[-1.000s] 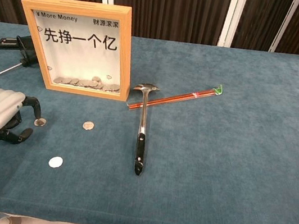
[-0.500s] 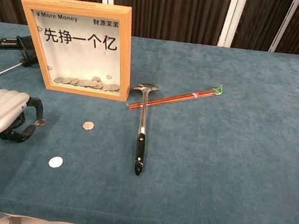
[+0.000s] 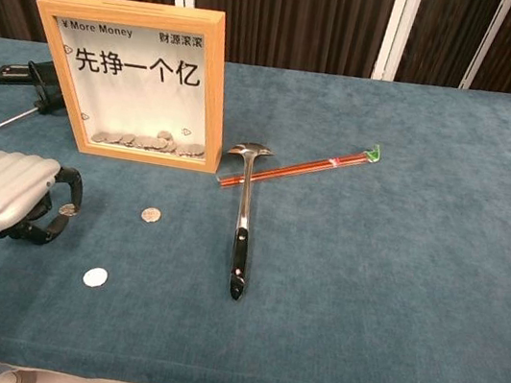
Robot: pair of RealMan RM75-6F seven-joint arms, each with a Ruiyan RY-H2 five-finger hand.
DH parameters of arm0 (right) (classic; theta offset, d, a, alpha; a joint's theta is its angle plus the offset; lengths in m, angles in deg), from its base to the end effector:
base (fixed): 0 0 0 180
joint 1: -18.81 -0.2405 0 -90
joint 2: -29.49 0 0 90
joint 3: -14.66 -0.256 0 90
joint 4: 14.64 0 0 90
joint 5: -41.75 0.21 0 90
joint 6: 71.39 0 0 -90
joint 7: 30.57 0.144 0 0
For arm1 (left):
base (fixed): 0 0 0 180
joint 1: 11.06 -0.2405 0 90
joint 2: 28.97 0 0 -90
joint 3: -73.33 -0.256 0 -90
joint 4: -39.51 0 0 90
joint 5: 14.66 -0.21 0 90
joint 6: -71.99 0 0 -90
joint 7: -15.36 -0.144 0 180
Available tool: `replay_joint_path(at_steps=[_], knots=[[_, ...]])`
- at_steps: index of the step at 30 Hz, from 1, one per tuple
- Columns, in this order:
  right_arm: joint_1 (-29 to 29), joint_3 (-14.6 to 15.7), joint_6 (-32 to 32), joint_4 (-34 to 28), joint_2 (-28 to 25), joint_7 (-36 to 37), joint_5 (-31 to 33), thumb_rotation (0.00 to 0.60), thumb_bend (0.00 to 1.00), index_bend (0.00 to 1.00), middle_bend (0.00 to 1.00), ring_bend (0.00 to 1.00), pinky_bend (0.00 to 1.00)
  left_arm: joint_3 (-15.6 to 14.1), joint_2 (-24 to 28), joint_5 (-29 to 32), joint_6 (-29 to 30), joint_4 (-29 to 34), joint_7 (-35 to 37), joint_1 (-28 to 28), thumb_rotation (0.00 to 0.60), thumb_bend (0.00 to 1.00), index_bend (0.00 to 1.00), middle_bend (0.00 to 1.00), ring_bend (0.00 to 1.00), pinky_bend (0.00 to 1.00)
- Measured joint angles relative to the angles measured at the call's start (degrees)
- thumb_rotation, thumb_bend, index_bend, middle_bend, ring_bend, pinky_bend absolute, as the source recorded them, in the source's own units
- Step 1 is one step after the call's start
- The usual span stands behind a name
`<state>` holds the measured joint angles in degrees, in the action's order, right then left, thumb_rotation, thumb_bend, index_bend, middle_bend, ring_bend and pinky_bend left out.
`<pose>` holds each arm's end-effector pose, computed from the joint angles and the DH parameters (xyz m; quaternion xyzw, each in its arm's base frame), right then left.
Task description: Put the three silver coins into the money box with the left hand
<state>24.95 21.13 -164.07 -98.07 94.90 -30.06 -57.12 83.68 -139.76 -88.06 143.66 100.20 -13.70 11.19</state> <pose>-0.3359 -0.0827 0.1482 0.6531 -0.3794 0.3314 0.5654 -0.2384 0.2763 -0.0720 -0.6602 -0.3493 -0.3125 0.5868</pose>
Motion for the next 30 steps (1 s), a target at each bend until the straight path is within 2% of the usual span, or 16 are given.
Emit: replay_joint_path(at_steps=[22, 30], knots=[[0.38, 0.08, -0.3, 0.33, -0.27, 0.36, 0.04, 0.6, 0.05, 0.0, 0.0, 0.0, 0.0, -0.16, 0.67, 2.39, -1.26, 0.23, -3.27, 1.0, 0.6, 0.39, 0.46, 1.0, 1.0, 1.0], [0.32, 0.13, 0.05, 0.27, -0.27, 0.15, 0.05, 0.6, 0.05, 0.0, 0.0, 0.0, 0.0, 0.3, 0.37, 2.92, -1.11, -1.25, -2.56, 1.41, 0.6, 0.39, 0.55, 1.0, 1.0, 1.0]])
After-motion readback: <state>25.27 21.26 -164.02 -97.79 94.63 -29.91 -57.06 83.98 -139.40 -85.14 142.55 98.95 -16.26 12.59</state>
